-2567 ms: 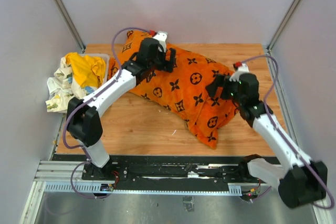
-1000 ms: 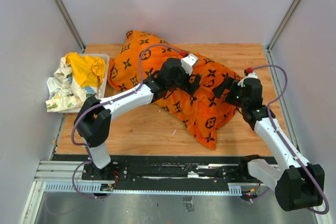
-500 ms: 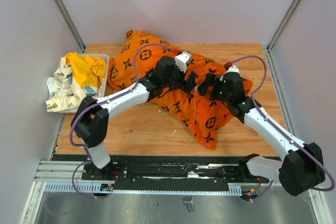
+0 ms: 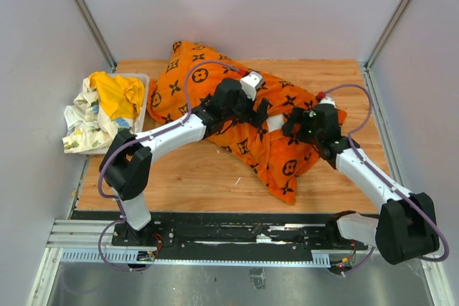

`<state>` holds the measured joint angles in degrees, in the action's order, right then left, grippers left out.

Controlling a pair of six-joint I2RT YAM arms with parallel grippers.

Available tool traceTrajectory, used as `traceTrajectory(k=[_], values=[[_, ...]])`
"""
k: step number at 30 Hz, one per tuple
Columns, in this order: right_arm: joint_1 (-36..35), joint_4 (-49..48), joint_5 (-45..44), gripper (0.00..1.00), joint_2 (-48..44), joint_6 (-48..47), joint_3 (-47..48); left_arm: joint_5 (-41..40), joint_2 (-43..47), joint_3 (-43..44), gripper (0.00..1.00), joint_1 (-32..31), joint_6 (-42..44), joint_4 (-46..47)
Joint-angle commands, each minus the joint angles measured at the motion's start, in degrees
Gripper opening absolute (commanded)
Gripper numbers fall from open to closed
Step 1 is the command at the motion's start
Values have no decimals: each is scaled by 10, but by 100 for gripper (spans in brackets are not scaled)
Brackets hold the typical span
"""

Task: Remove the pillowcase from the pillow
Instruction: Remove the pillow from the pillowcase.

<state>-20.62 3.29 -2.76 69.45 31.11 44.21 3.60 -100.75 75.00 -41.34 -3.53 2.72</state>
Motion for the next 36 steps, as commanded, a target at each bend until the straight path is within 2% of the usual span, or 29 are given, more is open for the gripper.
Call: traceTrajectory(k=[1,4,8,15,17,24,29,36], values=[[123,46,44,99,-41,4,-81,-29,-18,-11,96,4,-5,-24],[213,63,69,99,-77,-8,-117,-39,-23,-10,94,4,-5,-26],[264,82,56,98,-115,14,-139,-51,-25,-10,94,4,-8,-26],[268,89,19,98,-92,87,-158,-89,-15,-15,93,4,-12,-36],[267,96,21,98,-73,100,-154,-111,-4,-14,90,4,-15,-55],[215,65,54,99,-27,101,-126,-90,109,-61,91,4,-24,-22],[175,39,84,98,-7,79,-92,8,150,-93,99,3,15,20],[141,36,74,98,-8,57,-77,231,120,-16,99,-1,89,-85]])
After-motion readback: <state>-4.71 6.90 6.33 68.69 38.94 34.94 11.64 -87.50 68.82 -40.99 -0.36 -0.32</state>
